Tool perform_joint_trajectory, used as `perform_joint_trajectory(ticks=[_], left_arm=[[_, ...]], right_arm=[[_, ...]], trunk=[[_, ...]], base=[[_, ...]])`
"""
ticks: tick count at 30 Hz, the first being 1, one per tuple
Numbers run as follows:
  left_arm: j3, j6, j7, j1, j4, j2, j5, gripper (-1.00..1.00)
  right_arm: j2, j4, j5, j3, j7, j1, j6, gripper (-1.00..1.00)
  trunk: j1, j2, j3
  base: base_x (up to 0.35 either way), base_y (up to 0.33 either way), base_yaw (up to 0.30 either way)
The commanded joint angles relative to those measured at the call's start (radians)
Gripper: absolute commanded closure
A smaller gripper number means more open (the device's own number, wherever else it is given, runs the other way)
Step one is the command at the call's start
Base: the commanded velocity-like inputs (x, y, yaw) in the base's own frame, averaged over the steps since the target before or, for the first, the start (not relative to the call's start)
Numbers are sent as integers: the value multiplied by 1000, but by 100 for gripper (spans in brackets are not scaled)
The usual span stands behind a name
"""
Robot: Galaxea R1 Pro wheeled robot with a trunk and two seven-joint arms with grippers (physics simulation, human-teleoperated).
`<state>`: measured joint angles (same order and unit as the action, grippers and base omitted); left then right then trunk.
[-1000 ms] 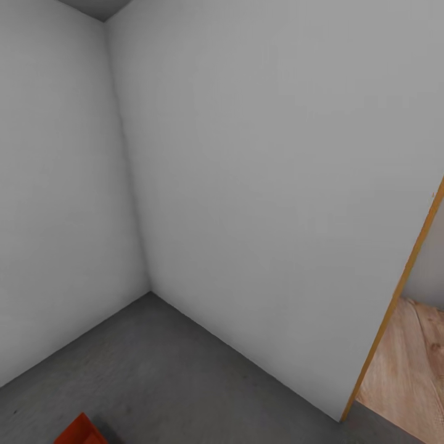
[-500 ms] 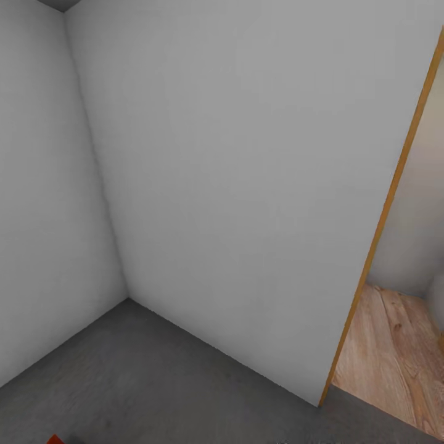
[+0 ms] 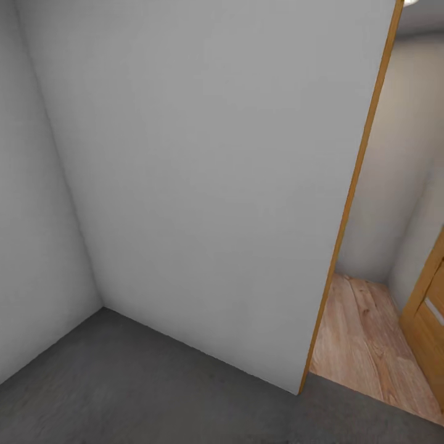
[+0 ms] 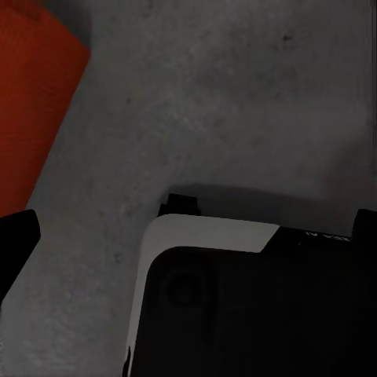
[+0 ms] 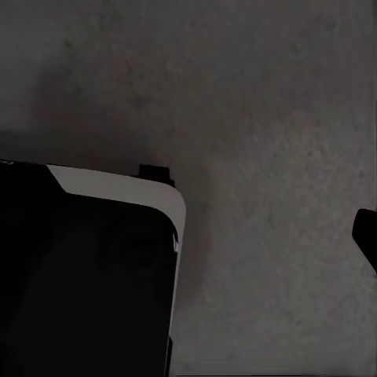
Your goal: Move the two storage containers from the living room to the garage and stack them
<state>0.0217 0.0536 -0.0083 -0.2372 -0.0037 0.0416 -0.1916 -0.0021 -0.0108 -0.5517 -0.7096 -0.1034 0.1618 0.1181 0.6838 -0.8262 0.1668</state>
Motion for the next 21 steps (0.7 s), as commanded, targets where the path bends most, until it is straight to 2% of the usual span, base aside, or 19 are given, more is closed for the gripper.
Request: perform_joint_trajectory(ticks=[1, 16, 21], left_arm=[[3, 3, -1, -1, 1, 0, -8, -100], [3, 3, -1, -1, 1, 0, -8, -100], [4, 2, -1, -1, 1, 0, -7, -100]], right_arm=[[0, -1, -8, -8, -1, 1, 3, -100], [1, -1, -8, -8, -7, 1, 3, -100], [-3, -1, -8, -8, -9, 1, 6, -100]], trunk=[[0, -1, 1], [0, -1, 1], [0, -1, 1]], base=[[0, 0, -251], [0, 0, -250], [0, 0, -119]])
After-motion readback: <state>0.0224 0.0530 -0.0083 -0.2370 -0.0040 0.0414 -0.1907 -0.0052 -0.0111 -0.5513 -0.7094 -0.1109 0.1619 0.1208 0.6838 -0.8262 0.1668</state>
